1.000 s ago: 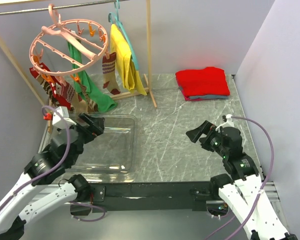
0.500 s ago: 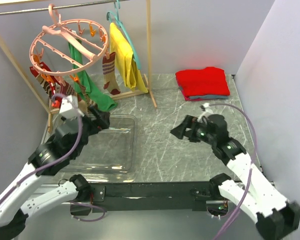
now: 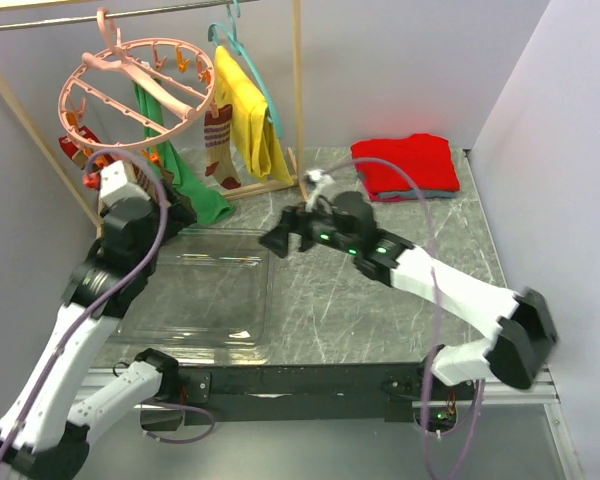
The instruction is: Remove the socks clipped to the hanger
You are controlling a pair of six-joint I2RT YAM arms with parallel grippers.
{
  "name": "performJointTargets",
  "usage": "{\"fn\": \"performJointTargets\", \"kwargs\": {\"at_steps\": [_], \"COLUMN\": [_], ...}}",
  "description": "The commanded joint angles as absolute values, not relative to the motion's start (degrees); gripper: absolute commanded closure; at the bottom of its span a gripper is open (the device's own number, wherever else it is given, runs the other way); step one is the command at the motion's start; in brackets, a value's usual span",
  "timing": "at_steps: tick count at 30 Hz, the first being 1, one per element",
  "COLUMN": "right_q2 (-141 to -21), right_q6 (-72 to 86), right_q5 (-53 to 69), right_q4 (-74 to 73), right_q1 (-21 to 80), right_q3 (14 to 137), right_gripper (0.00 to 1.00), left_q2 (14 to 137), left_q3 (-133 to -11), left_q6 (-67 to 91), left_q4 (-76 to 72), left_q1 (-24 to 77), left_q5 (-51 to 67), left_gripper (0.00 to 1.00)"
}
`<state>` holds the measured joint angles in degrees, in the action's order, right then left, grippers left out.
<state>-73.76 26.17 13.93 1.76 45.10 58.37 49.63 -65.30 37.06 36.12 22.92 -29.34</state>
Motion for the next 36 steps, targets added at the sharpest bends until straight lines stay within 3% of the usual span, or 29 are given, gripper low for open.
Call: {"fn": "performJointTargets", "kwargs": {"at_steps": [1,7,10,14,25,30,33,34,36], "right_q2": [-86.0,-104.1,-111.1,-118.7,-136.3,-141.1,-141.2,-140.8,-137.9], "right_q6": [20.5,15.8,14.2,11.2,11.5,12.0,11.4,11.3,11.1], "right_q5": [13.0,12.1,10.2,9.1,1.6,-2.2,-3.0,-3.0,-3.0], "right_q4": [18.0,26.5,31.5,36.6,31.3,28.8,26.6,26.2,25.9], "right_q1": [49.5,53.3,54.0,55.0,57.0,57.1,57.2,57.2,57.5], "right_q3": [68.4,82.9,87.2,91.7,113.3,120.3,122.7,122.5,120.9], "right_gripper": [0.0,0.0,0.0,0.0,0.09,0.19,0.4,0.54,0.65], "left_q2": [40.7,34.5,31.6,28.6,26.6,26.8,26.6,26.5,26.5], "left_q3": [-64.9,-65.7,-65.4,-66.0,-67.8,-68.2,-68.1,-68.2,-68.7], "left_q6": [36.7,37.1,36.5,37.4,37.1,38.0,38.1,38.3,38.1], "left_q4": [32.8,36.9,36.3,36.5,38.5,39.3,39.5,39.7,39.6], "left_q1": [22.7,22.7,22.7,22.7,22.7,22.7,22.7,22.7,22.7], "left_q5": [-28.4,-33.0,-32.0,-30.7,-31.5,-30.3,-30.8,-32.1,-33.2], "left_gripper": [0.14,0.18,0.33,0.33,0.32,0.31,0.3,0.3,0.3]}}
